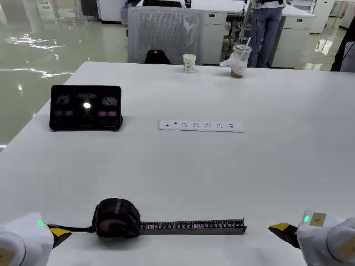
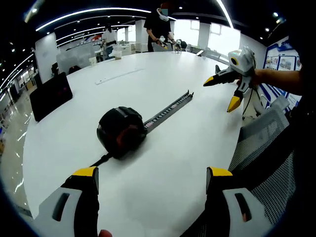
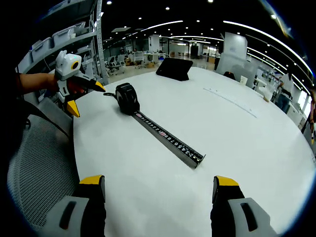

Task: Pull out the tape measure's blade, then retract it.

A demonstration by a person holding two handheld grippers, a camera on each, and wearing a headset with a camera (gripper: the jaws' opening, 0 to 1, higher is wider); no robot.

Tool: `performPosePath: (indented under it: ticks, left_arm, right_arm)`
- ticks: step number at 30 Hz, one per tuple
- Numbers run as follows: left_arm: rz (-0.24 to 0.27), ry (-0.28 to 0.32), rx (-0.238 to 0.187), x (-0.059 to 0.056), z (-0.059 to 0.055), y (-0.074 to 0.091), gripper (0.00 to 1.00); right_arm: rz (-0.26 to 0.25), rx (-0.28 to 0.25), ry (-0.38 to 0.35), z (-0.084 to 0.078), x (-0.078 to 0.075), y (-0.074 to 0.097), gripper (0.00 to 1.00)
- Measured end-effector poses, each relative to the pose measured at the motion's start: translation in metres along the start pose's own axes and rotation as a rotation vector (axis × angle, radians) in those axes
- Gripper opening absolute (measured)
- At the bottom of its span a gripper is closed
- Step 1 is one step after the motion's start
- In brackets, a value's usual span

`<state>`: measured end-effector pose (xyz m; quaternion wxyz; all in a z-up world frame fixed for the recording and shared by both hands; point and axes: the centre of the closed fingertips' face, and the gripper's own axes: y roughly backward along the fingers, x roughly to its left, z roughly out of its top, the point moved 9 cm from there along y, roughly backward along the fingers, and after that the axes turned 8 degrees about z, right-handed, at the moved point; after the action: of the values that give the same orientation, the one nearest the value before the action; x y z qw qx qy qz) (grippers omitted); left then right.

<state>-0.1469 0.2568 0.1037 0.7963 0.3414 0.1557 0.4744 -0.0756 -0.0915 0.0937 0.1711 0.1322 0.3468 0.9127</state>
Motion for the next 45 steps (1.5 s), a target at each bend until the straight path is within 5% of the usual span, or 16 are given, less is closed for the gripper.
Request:
performPosePath:
  ticks: [19,26,45]
  left_arm:
    - [0.075,0.106,-0.058,-0.015,0.006,0.008,0.91]
    - [0.097,0.157,-0.072,-0.018,0.008,0.01,0.91]
    - [0.149,0.19,-0.095,-0.026,0.011,0.007,0.92]
  right_arm:
    - [-0.079,-0.117,-0.105,0.01,0.026,0.004,0.99]
    - [-0.126,-0.117,-0.138,0.012,0.035,0.002,0.99]
    - [-0.131,-0.132,-0.167,0.011,0.04,0.001,0.97]
